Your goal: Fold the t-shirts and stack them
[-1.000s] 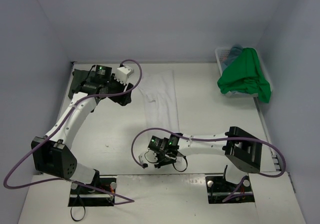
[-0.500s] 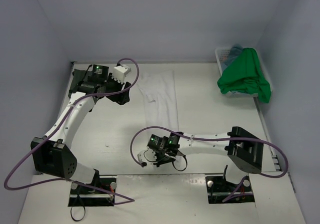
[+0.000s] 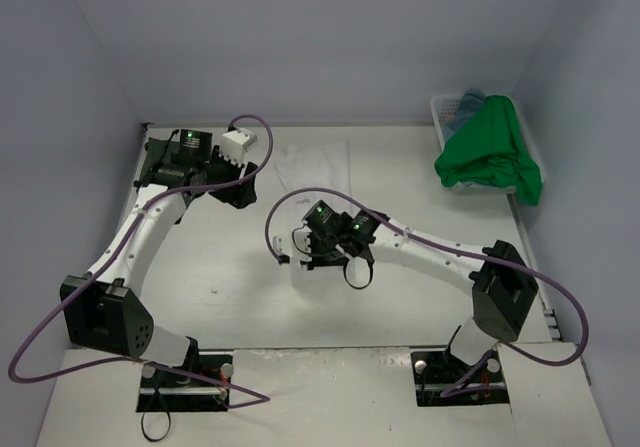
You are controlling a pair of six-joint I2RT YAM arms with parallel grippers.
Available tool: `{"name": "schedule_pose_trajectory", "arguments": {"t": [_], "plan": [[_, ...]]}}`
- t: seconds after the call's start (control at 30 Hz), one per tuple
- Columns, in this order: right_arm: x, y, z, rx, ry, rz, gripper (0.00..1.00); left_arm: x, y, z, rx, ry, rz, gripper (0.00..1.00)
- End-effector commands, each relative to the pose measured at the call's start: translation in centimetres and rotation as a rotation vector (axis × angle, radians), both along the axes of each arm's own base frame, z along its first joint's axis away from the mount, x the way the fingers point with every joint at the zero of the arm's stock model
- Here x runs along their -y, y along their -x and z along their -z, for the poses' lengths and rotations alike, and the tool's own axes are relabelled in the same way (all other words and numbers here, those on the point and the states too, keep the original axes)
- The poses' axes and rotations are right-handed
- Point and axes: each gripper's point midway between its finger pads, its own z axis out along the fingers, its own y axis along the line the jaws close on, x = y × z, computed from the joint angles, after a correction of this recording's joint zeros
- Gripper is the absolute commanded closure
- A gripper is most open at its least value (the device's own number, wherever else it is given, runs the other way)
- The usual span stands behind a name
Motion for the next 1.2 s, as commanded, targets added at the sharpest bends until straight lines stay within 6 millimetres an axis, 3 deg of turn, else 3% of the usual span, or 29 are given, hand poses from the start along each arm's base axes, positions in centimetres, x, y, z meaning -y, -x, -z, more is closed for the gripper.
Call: {"name": "schedule_pose_trajectory", "arguments": {"t": [0.0, 0.23, 0.27, 0.47, 0.7, 0.97, 1.17], "plan": [[-0.7, -2.9, -1.4, 0.023, -0.033, -0.018, 1.00, 0.4, -0.5, -3.4, 0.105, 0.055, 0.004, 0.42], [-1.6, -8.4, -1.4, 0.020, -0.070, 0.009, 1.00, -0.2, -0.7, -3.1, 0.101, 0.068, -0.013, 0.42], [-1.8, -9.4, -2.2, 0.038, -0.085, 0.009, 1.00, -0.3, -0.7, -3.2, 0.103, 0.068, -0.015, 0.42], [-2.2, -12.7, -1.8, 0.043, -0.097, 0.027, 1.00, -0.2, -0.8, -3.0, 0.096, 0.076, -0.014, 0.42], [-1.3, -15.6, 1.2, 0.012, -0.065, 0.054, 1.00, -0.1, -0.7, -3.0, 0.094, 0.085, -0.016, 0.42], [-0.1, -18.9, 2.5, 0.019, -0.057, 0.094, 1.00, 0.0, -0.7, -2.8, 0.088, 0.096, -0.014, 0.42], [1.0, -21.9, 4.5, 0.043, -0.052, 0.192, 0.97, 0.1, -0.9, -2.6, 0.075, 0.101, -0.016, 0.42]]}}
